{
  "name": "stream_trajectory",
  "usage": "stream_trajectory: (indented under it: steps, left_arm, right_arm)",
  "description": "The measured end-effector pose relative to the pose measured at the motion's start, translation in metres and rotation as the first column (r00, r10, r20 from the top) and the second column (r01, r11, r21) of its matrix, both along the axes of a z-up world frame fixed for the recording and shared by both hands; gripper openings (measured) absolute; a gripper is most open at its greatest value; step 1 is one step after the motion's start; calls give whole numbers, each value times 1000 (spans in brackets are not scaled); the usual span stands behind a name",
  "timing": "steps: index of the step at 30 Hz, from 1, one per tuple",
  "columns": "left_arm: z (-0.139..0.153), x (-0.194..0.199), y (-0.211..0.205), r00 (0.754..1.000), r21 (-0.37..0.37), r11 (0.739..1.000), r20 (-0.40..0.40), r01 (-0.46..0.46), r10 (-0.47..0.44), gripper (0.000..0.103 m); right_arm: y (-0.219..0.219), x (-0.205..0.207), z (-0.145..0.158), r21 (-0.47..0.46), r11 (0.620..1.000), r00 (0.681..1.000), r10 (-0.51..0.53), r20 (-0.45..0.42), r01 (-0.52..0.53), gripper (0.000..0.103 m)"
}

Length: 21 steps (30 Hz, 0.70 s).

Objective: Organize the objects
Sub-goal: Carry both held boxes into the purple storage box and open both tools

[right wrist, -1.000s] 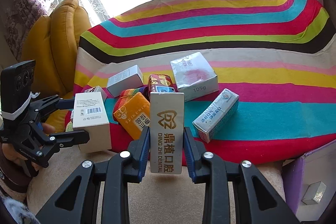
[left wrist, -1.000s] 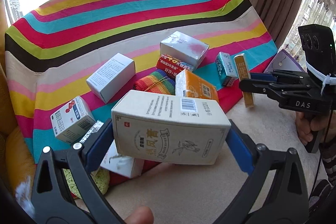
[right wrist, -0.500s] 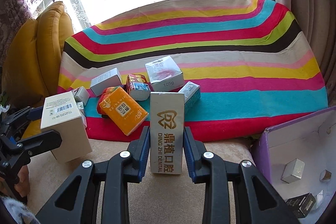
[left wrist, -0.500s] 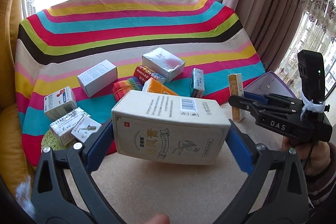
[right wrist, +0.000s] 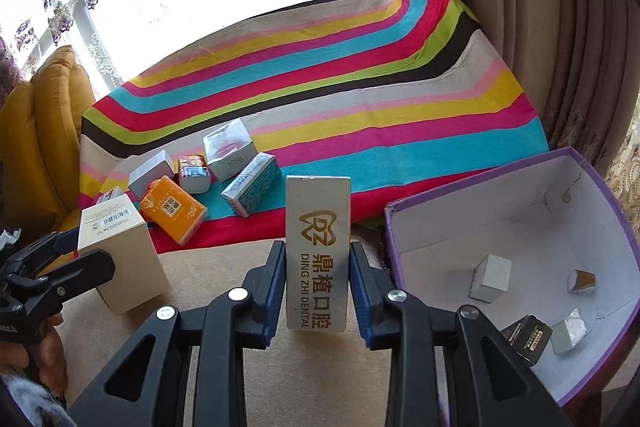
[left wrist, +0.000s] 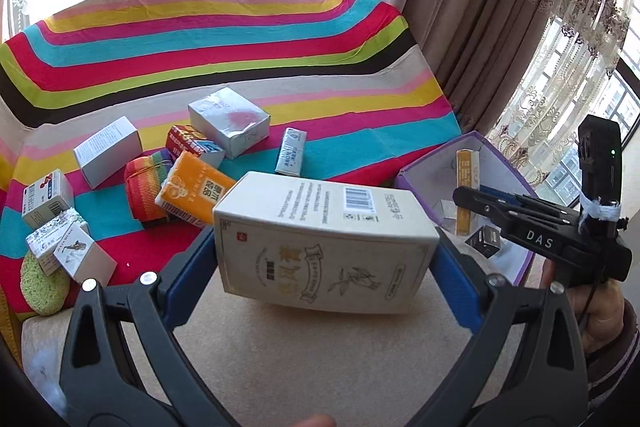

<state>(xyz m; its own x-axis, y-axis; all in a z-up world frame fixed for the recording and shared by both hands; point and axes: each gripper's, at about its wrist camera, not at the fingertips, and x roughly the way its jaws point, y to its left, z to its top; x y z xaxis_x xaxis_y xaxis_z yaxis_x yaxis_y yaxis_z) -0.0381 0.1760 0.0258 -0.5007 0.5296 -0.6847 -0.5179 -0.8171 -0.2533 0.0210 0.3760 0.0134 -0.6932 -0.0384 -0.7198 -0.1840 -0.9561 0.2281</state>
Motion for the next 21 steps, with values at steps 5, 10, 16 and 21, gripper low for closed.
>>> stream_trajectory:
  steps: [5,10,16,21]
  left_arm:
    - [1,6,38,997,-9,997,1,81,-81,100]
    - [4,14,79,986,-27,986,-13,166,-166,100]
    - [5,21,130,966,-42,965,-22,258,-259,100]
    - [4,24,165,950,-54,950,-22,309,-310,100]
  right_arm:
    - [50,25,-4,1,993,993,-120,13,120,32]
    - [91,48,-8,36,975,976,-218,28,217,32]
    - [122,65,-9,47,954,954,-297,25,296,32]
    - [136,71,-7,67,936,937,-348,19,346,33]
